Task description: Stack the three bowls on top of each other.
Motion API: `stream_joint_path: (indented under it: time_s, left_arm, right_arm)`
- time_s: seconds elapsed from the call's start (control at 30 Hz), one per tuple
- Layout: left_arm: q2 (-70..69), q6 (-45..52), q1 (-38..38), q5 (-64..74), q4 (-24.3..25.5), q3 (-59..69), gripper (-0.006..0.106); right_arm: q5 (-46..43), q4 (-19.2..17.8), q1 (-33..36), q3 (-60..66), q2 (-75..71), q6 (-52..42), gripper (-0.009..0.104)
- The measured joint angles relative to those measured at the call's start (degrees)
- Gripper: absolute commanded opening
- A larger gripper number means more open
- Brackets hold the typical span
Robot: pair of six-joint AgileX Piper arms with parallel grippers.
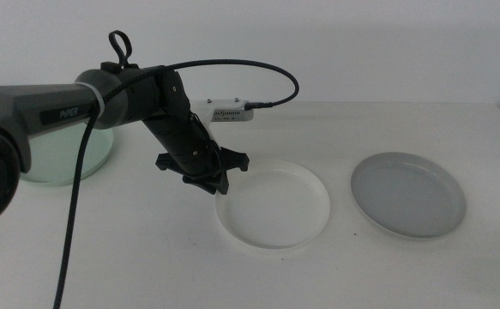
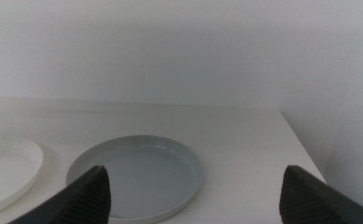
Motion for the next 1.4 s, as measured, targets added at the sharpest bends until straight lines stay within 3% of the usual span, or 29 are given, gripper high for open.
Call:
stream_joint_path:
  time_s: [0.27, 0.57, 0.8, 1.13, 1.4]
  left_arm:
    - [-0.1, 3.3, 0.0, -0.1, 0.0, 0.0, 0.094]
    - [-8.2, 5.0, 2.0, 2.6, 2.9, 0.0, 0.094]
    - [-13.7, -0.8, 5.4, 9.9, 6.8, 0.0, 0.094]
    - [-14.7, -4.1, 15.0, 18.6, 9.6, 0.0, 0.094]
    - [-14.7, 6.8, 25.1, 17.8, 10.5, 0.0, 0.094]
  right_arm:
    - [0.0, 0.0, 0.0, 0.0, 0.0, 0.0, 0.088]
    - [0.0, 0.0, 0.0, 0.0, 0.0, 0.0, 0.088]
    - [0.0, 0.0, 0.0, 0.0, 0.0, 0.0, 0.088]
    - [0.0, 0.0, 0.0, 0.0, 0.0, 0.0, 0.088]
    - [0.0, 0.0, 0.0, 0.0, 0.0, 0.0, 0.088]
